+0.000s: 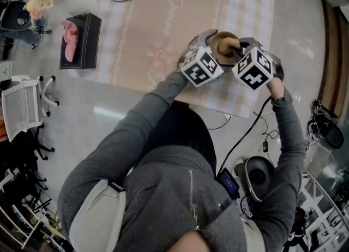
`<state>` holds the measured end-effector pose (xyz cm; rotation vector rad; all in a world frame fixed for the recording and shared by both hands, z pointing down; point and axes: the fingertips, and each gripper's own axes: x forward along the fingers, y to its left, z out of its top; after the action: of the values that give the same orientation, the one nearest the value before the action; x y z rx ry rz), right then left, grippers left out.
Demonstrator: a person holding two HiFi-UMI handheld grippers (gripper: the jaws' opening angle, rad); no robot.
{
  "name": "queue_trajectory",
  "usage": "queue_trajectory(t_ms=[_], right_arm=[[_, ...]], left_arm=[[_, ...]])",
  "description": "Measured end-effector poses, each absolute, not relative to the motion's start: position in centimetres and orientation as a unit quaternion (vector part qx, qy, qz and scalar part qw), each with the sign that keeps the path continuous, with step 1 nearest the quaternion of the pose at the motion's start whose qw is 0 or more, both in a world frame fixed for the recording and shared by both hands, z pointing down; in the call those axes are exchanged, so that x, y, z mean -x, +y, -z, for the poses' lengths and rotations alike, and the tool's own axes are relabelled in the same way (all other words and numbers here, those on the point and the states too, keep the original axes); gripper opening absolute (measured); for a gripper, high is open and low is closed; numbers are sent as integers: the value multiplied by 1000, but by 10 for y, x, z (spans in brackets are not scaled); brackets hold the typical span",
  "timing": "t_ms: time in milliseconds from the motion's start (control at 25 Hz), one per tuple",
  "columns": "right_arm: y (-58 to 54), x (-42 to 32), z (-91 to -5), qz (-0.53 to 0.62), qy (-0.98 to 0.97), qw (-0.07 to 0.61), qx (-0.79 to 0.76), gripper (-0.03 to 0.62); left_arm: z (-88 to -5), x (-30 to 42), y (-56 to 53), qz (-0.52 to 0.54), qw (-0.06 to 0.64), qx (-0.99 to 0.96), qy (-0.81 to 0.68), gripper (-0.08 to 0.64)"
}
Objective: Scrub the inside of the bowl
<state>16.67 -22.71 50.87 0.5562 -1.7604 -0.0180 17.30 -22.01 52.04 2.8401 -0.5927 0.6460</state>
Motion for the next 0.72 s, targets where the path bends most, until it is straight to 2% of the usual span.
queue_trajectory(t_ms=[720], right_arm=[[-205, -177, -507, 16, -729, 662, -173, 46]], left_arm=[[-519, -173, -220, -217, 85, -952, -199, 585]])
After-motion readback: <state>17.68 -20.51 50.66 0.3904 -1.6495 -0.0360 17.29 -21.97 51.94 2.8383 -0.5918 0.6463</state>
